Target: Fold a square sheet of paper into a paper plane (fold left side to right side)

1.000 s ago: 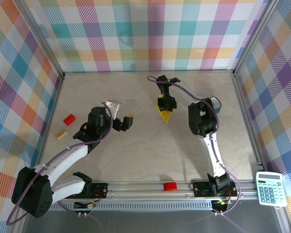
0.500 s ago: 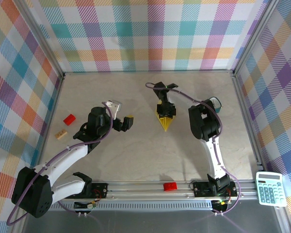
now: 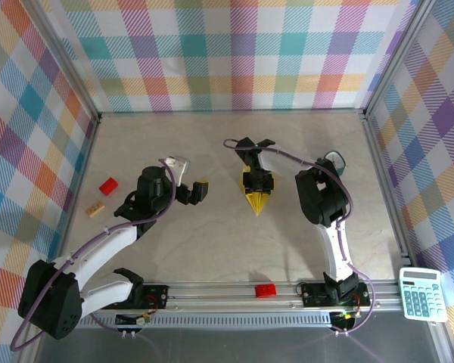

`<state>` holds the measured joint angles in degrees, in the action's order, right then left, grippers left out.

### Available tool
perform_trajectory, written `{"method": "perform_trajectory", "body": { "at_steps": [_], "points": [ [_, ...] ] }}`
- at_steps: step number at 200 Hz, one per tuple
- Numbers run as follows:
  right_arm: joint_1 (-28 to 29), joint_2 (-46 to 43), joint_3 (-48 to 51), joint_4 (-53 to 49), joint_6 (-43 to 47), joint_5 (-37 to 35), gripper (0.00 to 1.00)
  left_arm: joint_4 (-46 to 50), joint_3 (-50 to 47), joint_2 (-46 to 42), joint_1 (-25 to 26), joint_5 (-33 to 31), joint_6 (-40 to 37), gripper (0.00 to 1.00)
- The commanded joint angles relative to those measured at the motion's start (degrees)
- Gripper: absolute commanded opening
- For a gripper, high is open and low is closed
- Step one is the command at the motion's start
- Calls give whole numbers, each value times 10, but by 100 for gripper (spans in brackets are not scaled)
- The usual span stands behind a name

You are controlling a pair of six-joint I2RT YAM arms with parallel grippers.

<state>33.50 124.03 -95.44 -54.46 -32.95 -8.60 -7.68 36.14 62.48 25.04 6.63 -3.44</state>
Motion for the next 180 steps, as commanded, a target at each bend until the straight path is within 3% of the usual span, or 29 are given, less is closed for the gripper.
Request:
{"method": "perform_trajectory", "body": {
  "at_steps": [1, 180],
  "points": [
    [3, -26, -1, -9, 1, -10, 42, -14, 4, -2, -5, 10, 5, 100],
    [6, -48, -14, -28, 34, 8, 46, -13, 4, -1, -5, 11, 4, 100]
  ]
}}
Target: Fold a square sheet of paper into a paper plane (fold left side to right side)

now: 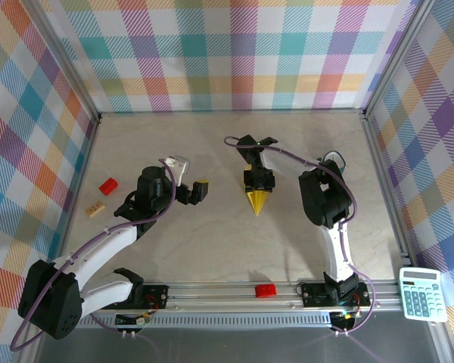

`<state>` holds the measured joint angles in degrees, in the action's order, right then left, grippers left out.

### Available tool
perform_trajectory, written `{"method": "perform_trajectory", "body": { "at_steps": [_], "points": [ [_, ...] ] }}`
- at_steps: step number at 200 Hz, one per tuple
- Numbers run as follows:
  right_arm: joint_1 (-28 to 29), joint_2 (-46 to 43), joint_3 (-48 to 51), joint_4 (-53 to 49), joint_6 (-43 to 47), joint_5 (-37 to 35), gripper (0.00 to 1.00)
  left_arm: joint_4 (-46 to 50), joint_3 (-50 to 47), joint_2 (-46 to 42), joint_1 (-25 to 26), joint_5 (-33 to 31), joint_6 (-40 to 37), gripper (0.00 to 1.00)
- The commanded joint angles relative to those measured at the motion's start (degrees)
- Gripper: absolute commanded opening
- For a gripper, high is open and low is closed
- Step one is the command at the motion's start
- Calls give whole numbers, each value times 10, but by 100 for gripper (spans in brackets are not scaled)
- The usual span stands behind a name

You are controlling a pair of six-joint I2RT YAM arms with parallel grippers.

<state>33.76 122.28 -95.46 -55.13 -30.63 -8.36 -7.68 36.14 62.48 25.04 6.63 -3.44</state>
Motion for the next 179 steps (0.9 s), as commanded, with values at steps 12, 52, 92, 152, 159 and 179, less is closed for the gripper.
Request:
{"method": "perform_trajectory", "body": {
  "at_steps": [12, 52, 92, 152, 159, 179],
  "points": [
    [5, -37, -16, -26, 13, 5, 48, -13, 4, 0, -5, 11, 4, 100],
    [7, -66, -16, -45, 19, -6, 52, -15, 4, -1, -5, 11, 4, 100],
    [7, -104, -4, -51, 30, -14, 53, -16, 3, -4, -5, 7, 2, 100],
    [-27, -327, 160, 72, 91, -56, 71, -31, -10, -21, -5, -38, -13, 100],
    [-41, -354, 186, 90, 100, -58, 74, -31, -11, -24, -5, -45, -17, 100],
    [-89, -434, 264, 138, 113, -58, 82, -37, -17, -36, -5, -70, -33, 100]
  ]
}}
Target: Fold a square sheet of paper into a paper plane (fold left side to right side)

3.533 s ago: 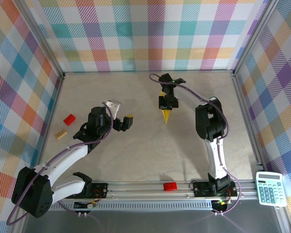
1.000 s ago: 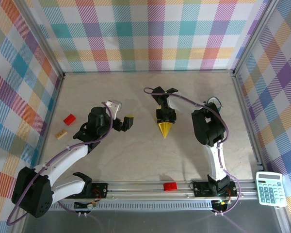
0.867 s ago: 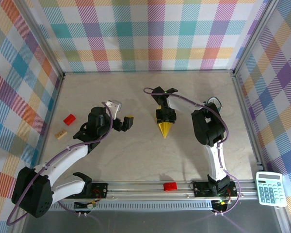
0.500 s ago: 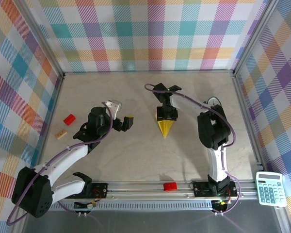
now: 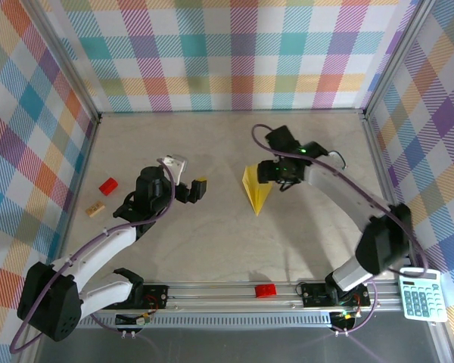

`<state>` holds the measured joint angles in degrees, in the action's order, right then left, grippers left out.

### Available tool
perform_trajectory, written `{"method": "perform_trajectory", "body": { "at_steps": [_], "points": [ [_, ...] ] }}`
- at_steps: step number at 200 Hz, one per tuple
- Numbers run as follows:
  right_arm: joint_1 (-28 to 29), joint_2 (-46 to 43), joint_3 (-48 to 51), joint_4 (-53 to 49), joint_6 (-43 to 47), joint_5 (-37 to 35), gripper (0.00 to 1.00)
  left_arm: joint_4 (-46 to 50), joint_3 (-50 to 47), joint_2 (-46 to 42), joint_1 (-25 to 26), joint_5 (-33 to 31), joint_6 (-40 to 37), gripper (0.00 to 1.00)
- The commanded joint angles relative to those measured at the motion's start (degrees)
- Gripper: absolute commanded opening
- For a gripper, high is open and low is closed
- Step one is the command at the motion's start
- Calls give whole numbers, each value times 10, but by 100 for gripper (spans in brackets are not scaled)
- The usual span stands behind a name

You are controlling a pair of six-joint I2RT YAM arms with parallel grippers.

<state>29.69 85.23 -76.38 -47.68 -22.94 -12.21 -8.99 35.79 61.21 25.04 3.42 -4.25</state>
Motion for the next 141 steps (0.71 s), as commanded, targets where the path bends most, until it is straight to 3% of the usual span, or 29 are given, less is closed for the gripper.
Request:
{"method": "perform_trajectory", "body": {
  "at_steps": [1, 29, 97, 141],
  "points": [
    [-51, -67, 77, 66, 37, -19, 83, -25, -14, -24, -5, -40, -26, 100],
    [-124, -171, 194, 148, 52, -16, 100, -35, -22, -35, -6, -83, -42, 100],
    [-273, -276, 403, 354, 64, -37, 99, -35, -22, -30, -7, -126, -68, 100],
    [-290, -225, 467, 483, 90, -28, 99, -36, -25, -30, -7, -130, -79, 100]
  ]
}}
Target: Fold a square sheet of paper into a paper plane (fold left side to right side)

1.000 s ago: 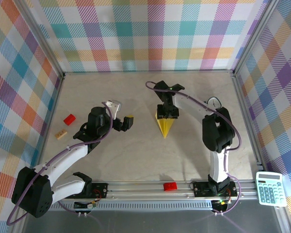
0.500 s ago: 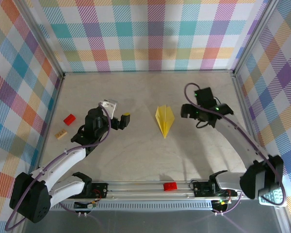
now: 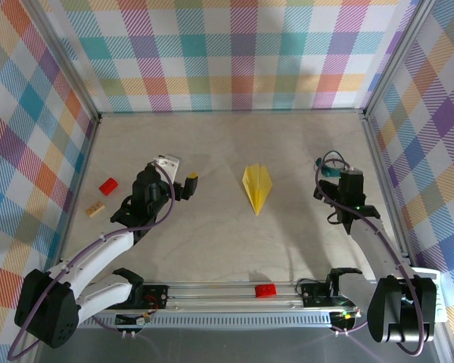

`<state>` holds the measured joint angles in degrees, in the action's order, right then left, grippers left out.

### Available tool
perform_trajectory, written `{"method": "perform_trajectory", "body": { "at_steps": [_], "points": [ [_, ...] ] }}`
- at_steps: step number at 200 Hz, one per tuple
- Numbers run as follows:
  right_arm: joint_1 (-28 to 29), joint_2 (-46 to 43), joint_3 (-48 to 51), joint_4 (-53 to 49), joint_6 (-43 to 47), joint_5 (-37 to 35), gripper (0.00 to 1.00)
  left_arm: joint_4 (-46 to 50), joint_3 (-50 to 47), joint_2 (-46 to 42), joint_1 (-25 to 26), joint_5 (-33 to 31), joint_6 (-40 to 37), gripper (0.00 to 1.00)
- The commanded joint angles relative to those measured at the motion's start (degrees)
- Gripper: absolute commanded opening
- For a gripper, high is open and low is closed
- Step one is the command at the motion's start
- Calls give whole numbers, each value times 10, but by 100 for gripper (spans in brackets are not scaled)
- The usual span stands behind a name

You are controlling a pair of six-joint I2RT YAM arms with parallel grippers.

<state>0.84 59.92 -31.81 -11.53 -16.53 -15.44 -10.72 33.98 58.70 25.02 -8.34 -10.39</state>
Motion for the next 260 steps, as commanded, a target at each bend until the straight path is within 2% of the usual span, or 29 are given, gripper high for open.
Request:
{"method": "perform_trajectory", "body": {
  "at_steps": [1, 59, 107, 128, 151, 221, 243, 260],
  "points": [
    [-2, 30, 23, 126, 28, 5, 99, -19, -7, -5, -7, -12, -17, 100],
    [-2, 99, 124, 435, 82, 70, 99, -20, -9, -1, -8, -10, -15, 100],
    [-2, 180, 94, 518, 142, 132, 99, -22, -11, 8, -15, -36, -17, 100],
    [-2, 235, 91, 572, 153, 136, 99, -25, -14, 14, -31, -48, -14, 100],
    [-2, 288, 86, 612, 154, 145, 99, -23, -16, 23, -44, -70, -10, 100],
    [-2, 282, 83, 594, 155, 143, 99, 71, 57, 16, -49, -127, 31, 100],
    [-2, 282, 83, 593, 155, 143, 99, -3, 3, 28, -49, -178, 37, 100],
    [-2, 282, 83, 593, 155, 143, 99, -117, -59, 51, -57, -199, 34, 100]
  ]
}}
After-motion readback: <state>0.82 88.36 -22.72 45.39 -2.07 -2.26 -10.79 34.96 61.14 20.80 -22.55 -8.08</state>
